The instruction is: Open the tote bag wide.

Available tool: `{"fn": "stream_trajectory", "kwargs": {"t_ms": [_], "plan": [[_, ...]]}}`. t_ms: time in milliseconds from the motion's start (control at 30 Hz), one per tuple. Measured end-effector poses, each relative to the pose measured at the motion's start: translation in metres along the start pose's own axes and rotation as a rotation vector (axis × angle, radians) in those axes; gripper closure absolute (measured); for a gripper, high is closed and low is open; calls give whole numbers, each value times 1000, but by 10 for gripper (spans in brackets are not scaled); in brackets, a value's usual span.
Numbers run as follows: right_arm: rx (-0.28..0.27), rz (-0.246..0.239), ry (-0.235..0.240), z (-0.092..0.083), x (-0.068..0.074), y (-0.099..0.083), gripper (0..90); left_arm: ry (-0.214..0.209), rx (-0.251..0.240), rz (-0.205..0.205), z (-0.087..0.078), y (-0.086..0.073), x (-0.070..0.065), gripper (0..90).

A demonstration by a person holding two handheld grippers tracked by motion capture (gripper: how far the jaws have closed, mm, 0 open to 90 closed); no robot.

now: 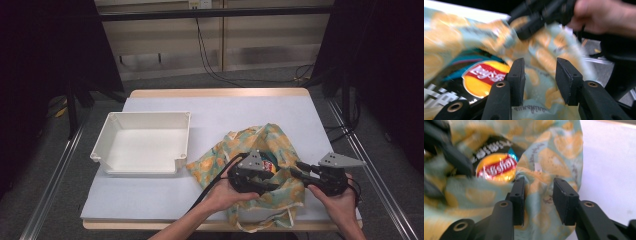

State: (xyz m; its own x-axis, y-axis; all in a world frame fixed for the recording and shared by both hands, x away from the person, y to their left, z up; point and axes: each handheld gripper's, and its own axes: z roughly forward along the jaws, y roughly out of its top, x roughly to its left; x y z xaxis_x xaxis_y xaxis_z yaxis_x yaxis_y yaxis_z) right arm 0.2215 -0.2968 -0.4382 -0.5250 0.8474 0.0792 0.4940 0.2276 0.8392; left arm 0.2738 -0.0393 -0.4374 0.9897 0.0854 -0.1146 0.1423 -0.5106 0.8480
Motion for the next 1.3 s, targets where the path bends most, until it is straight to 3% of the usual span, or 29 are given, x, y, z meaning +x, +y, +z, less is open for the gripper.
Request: {"fn": "stream_trajectory", "kwargs": {"t_ms": [167, 267, 433, 533, 567, 633, 700, 767, 800, 900, 933, 1000, 1067, 1133, 1200, 1267, 1300], "plan": [[-15, -2, 27, 6, 1, 19, 525, 12, 17, -18, 6, -8, 0, 560], [-14, -15, 48, 8, 6, 24, 473, 12, 46, -2, 7, -9, -1, 570], [-30, -26, 75, 4, 15, 29, 392, -30, 73, 32, 11, -11, -3, 793], [-10, -34, 56, 12, 13, 34, 349, -43, 71, 39, 12, -11, -6, 858], [-3, -34, 50, 17, 11, 36, 345, -44, 58, 33, 11, -10, -7, 841], [5, -46, 39, 27, 7, 41, 341, -19, 37, 24, 6, -5, -5, 714], [0, -29, 40, 35, 2, 47, 341, 10, 19, 31, -1, 0, -1, 670], [-2, -23, 48, 44, -3, 51, 341, 19, -11, 6, -5, 1, 5, 619], [2, -15, 47, 49, -6, 52, 344, 27, -8, -5, -5, 0, 6, 543], [33, -7, 31, 62, -13, 51, 383, 34, 47, -13, 3, -5, 7, 468], [47, -8, 22, 66, -15, 50, 421, 45, 58, 5, 5, -6, 4, 461], [63, -4, 10, 72, -20, 45, 518, 21, 55, 20, 10, -6, 0, 484], [81, 13, -8, 75, -25, 40, 651, 34, 108, 53, 14, -6, -2, 601], [79, 36, -22, 75, -33, 33, 746, 20, 126, 60, 18, -6, -2, 739], [82, 47, -40, 73, -39, 27, 807, -23, 132, 56, 20, -7, -3, 855], [89, 50, -44, 73, -44, 22, 839, -61, 134, 48, 20, -7, -4, 891], [99, 45, -59, 73, -44, 20, 848, -47, 130, 59, 19, -7, -6, 895]]}}
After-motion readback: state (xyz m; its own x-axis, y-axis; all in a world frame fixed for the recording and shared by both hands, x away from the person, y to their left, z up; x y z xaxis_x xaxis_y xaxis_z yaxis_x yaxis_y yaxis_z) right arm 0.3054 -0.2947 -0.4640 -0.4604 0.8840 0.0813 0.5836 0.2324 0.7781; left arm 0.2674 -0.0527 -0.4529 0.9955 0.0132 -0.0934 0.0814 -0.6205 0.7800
